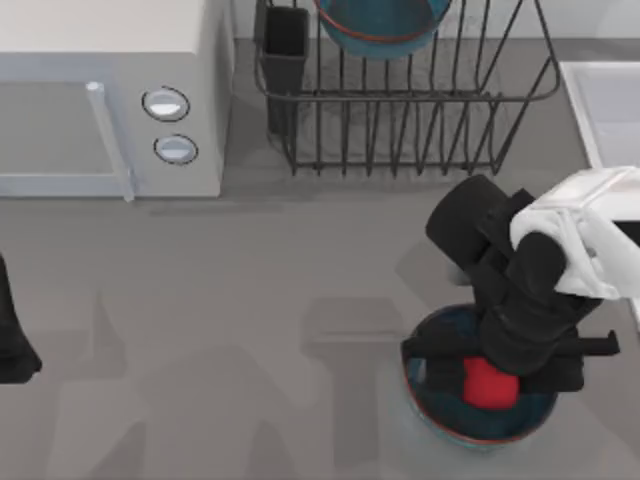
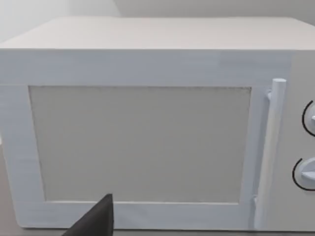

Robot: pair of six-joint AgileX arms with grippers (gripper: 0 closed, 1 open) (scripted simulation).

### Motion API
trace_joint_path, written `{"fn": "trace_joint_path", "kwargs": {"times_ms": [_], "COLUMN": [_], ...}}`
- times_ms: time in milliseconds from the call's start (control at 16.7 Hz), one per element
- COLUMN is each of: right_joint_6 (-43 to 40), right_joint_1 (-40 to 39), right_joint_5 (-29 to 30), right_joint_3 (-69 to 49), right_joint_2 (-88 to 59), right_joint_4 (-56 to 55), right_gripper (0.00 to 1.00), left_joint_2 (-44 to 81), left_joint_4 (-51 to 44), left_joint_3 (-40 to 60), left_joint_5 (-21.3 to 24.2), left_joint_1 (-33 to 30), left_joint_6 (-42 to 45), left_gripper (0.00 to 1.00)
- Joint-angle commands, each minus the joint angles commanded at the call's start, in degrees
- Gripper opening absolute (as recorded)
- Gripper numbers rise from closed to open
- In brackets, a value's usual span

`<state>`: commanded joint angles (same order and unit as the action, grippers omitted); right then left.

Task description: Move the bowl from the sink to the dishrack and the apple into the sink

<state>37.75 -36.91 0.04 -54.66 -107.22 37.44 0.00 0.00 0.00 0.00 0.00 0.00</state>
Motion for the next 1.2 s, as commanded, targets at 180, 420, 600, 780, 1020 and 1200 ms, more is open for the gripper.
{"fn": "trace_joint_path", "kwargs": {"times_ms": [180, 420, 600, 780, 1020, 1200], "right_joint_6": [-0.53, -0.58, -0.68, -0.9, -0.82, -1.62], "right_joint_1": [-0.38, -0.38, -0.39, -0.14, -0.26, 0.9], "right_joint_5": [1.77, 1.89, 1.81, 1.7, 1.68, 1.74], "right_joint_3": [-3.23, -9.32, -14.08, -17.6, -17.58, -16.77], "right_joint_2": [5.19, 7.71, 9.91, 12.35, 12.28, 12.28], "right_joint_4": [4.95, 13.82, 22.77, 26.86, 26.85, 25.11], "right_gripper": [0.0, 0.0, 0.0, 0.0, 0.0, 0.0], "left_joint_2": [0.0, 0.0, 0.0, 0.0, 0.0, 0.0], "left_joint_4": [0.0, 0.0, 0.0, 0.0, 0.0, 0.0], "left_joint_3": [0.0, 0.0, 0.0, 0.0, 0.0, 0.0], "left_joint_5": [0.0, 0.0, 0.0, 0.0, 0.0, 0.0], "left_joint_1": [0.0, 0.0, 0.0, 0.0, 0.0, 0.0], "left_joint_6": [0.0, 0.0, 0.0, 0.0, 0.0, 0.0], "left_gripper": [1.0, 1.0, 1.0, 1.0, 1.0, 1.0]}}
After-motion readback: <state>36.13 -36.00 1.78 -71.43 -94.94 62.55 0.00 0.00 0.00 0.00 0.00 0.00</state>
